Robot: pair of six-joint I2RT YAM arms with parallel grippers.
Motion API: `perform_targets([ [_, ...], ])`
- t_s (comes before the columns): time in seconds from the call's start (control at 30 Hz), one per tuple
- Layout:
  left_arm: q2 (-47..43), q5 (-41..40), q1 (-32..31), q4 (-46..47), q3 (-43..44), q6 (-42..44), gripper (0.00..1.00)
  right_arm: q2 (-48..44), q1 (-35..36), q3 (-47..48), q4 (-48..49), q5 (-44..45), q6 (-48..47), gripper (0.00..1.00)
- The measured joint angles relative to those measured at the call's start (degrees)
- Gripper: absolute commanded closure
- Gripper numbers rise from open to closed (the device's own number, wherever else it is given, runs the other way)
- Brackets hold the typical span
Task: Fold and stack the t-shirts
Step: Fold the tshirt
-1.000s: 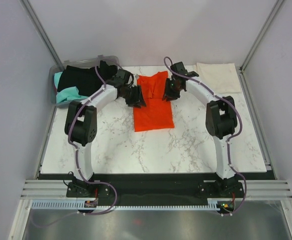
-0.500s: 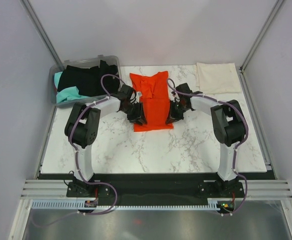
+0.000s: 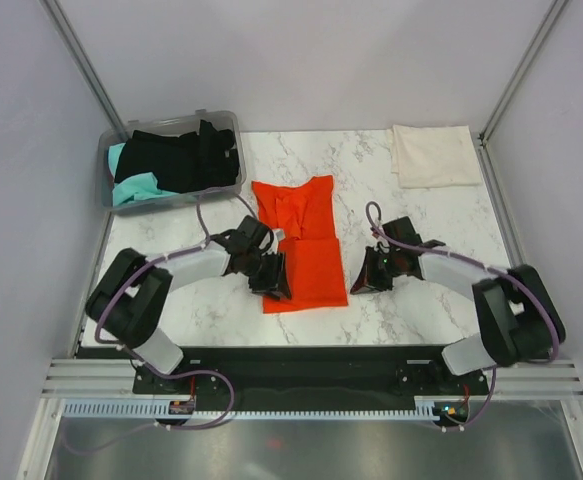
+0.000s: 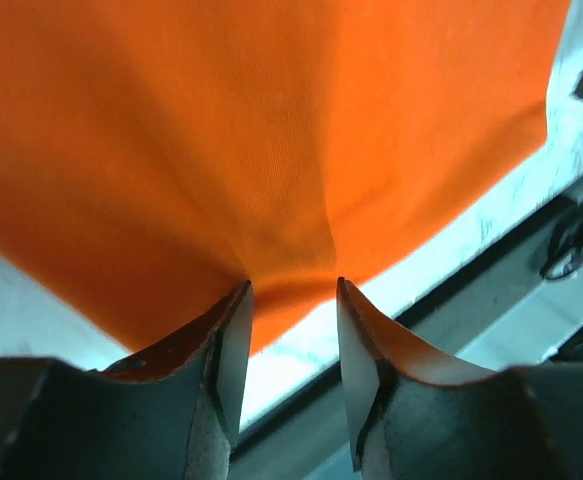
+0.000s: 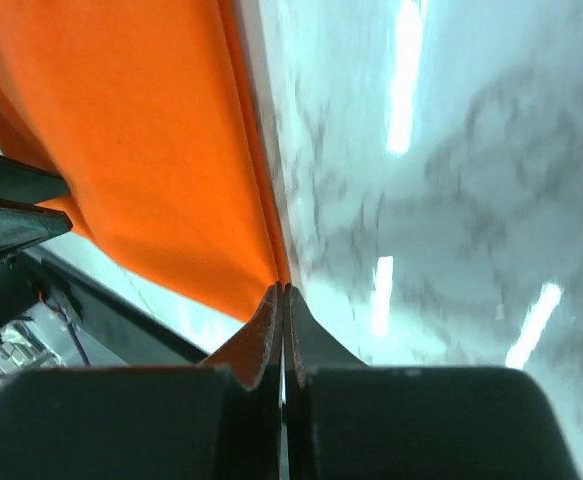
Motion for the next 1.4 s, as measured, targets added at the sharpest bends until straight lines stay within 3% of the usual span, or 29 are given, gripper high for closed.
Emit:
perform_targets([
  [0.07, -5.16, -0.26, -1.57, -1.31, -3.85, -1.77, 0.49, -7.43, 0.15, -4.33, -1.01, -0.02, 1.40, 0.95],
  [0.1, -8.39, -0.59, -1.95, -2.34, -5.33, -2.64, 0.44, -11.45, 0.22, -6.01, -1.68, -0.11, 2.14, 0.83],
  [0.17, -15.08, -2.16, -2.12, -5.66, -6.86, -4.31, 0.38, -18.73, 0.24, -8.26, -2.93, -0.17, 3.85, 0.74],
  [0.2, -18.21, -3.10, -2.12, -6.99, -6.95, -5.01, 0.33, -22.34, 0.31, -9.29, -3.34, -0.39, 4.72, 0.62],
  [0.3, -29.24, -5.73, -2.12, -10.21, -6.97, -7.93, 0.28, -31.67, 0.31, -12.92, -3.17, -1.44, 8.24, 0.50],
  [0.47, -42.25, -8.15, -2.10, -12.11, -11.19, -18.51, 0.26, -36.57, 0.50, -20.90, -0.31, -3.37, 15.67, 0.48],
  [0.7, -57.02, -12.33, -2.10, -10.51, -30.71, -42.40, 0.27, -37.90, 2.05, -30.91, 11.45, -3.50, 30.56, 0.48],
  [0.93, -53.37, -15.47, -2.10, -4.96, -36.68, -54.01, 0.28, -33.88, 5.40, -32.44, 20.15, -0.42, 38.03, 0.50],
  [1.4, -36.68, -14.60, -2.10, 8.79, -34.10, -62.71, 0.36, -27.43, 5.46, -32.98, 25.77, 3.17, 42.53, 0.49],
])
